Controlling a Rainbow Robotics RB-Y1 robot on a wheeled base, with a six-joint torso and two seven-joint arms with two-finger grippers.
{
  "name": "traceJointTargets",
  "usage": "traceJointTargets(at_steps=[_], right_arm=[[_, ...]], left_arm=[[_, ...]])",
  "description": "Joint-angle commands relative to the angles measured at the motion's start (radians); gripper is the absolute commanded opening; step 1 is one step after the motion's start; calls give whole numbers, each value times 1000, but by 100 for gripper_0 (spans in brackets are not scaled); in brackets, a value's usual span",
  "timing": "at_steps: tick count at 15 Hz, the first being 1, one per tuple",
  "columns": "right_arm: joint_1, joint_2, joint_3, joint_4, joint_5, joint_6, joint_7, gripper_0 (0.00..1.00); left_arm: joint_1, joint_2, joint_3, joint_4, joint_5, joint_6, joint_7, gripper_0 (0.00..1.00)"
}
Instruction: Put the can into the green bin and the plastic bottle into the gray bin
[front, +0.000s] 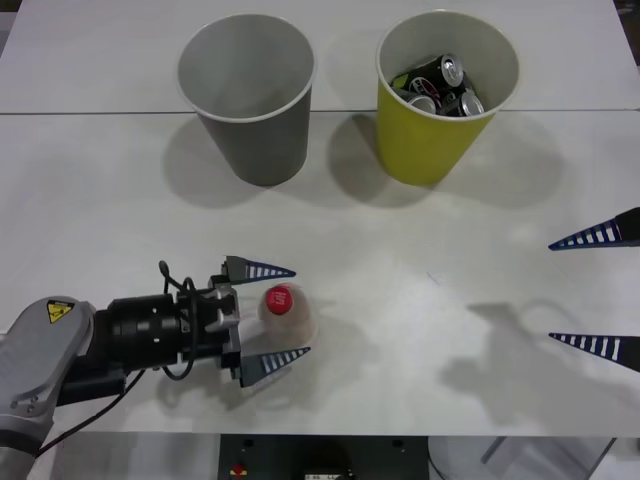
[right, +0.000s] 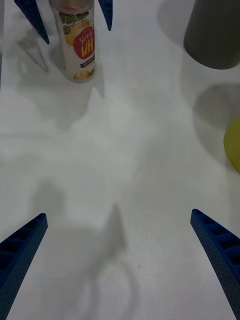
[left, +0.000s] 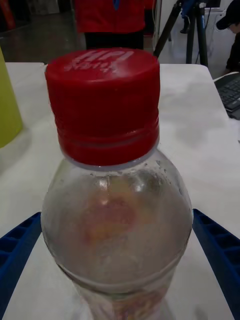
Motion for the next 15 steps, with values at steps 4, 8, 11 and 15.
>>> traceJointTargets(at_steps=[4,8,11,15], right_arm=[[0,0,0,0,0,0,0,100],[0,0,0,0,0,0,0,100],[0,0,0,0,0,0,0,100],[0,0,0,0,0,0,0,100]], left_arm=[[-29,-68,0,2,-86,-10,22,100],[-37,-70,0,8,-86,-19,47,35],[-55,-70,-21,38,-69,-25,93,0],[-55,-71,-21,38,-69,-28,91,0]])
